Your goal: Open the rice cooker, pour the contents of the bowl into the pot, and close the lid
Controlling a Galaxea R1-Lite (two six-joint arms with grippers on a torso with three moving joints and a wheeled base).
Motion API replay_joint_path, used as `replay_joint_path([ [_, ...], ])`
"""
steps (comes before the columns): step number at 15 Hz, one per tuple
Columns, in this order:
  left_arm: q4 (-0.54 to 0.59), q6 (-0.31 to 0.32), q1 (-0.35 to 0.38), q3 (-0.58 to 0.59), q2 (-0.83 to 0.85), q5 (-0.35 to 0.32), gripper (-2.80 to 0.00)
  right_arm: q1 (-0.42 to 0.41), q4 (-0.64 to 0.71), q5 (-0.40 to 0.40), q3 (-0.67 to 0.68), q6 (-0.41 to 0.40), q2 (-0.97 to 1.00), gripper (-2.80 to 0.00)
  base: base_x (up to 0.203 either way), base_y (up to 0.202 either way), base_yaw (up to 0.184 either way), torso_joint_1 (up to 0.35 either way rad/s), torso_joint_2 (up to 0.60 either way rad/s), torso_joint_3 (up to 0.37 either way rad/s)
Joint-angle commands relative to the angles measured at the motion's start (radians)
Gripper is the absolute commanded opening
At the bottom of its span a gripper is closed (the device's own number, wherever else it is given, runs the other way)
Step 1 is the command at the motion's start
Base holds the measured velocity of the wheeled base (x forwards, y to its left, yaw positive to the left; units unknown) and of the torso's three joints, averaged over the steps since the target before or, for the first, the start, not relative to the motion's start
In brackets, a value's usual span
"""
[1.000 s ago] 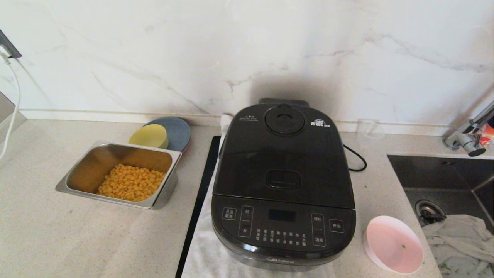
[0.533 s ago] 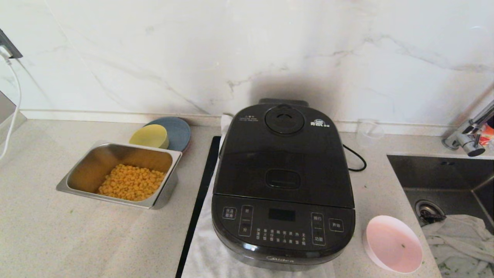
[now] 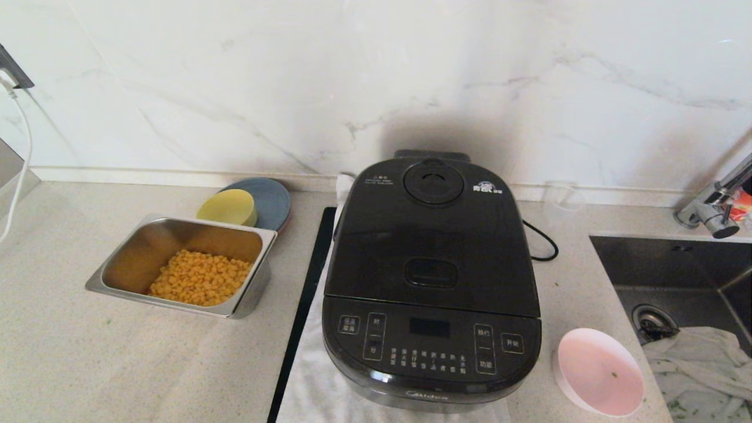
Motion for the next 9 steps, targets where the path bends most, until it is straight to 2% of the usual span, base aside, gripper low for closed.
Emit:
replay_joint_path([
  [1,0.0,-0.002,0.0,0.008,-0.001,0.0,-2.8,0.001,0.087,0.035,0.021,-0.005,0.001,-2.8,0.0,0.0,0.0,0.0,0.0,0.0],
  [9,0.0,-0.002,0.0,0.008,-0.001,0.0,-2.8,0.006,0.082,0.035,0.021,-0.01,0.003,-2.8,0.0,0.0,0.0,0.0,0.0,0.0],
])
